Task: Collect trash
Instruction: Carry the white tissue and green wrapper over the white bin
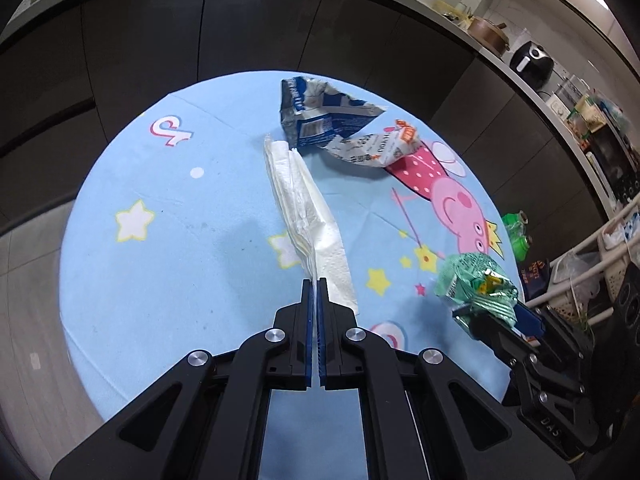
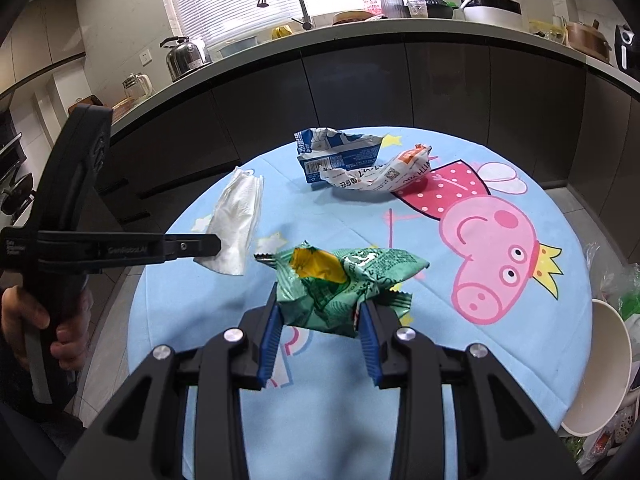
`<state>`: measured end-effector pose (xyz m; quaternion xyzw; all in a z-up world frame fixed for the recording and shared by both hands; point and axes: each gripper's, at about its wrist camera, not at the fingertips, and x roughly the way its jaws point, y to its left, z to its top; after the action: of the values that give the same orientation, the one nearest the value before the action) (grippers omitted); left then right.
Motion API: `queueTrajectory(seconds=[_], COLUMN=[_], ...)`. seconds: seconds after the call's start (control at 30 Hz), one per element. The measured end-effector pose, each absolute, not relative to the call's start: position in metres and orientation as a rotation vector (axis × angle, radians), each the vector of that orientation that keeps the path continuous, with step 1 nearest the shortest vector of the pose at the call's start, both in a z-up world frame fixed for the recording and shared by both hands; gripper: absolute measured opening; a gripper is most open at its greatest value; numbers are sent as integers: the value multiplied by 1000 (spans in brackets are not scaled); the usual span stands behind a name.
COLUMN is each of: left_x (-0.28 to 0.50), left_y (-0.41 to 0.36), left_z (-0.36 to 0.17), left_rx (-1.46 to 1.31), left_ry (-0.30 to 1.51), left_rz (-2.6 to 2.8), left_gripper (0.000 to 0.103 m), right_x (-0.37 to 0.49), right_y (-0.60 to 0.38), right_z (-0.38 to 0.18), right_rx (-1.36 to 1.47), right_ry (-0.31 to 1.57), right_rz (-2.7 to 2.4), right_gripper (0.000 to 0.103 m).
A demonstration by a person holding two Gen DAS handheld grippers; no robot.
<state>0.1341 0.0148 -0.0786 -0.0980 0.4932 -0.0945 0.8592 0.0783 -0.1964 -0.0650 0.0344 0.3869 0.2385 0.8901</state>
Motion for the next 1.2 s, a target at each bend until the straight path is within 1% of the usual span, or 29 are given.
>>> queueTrajectory(seconds=[0.37,0.83,1.2], left_x=[113,115,120], left_y=[-20,-91,-162], left_z=[-40,-19,-16], left_rx=[-129,-25,27], left_ry=[964,938,952], left_rz=[-268,-397,-567], left_gripper=[2,2,2], right_x=[61,45,33], right_y=[-230,-297,-358], right_z=[-47,-41,-53], right_rx=[128,220,295], right_ry=[735,667,649], right_rz=[463,331,189], right_gripper=[35,35,36])
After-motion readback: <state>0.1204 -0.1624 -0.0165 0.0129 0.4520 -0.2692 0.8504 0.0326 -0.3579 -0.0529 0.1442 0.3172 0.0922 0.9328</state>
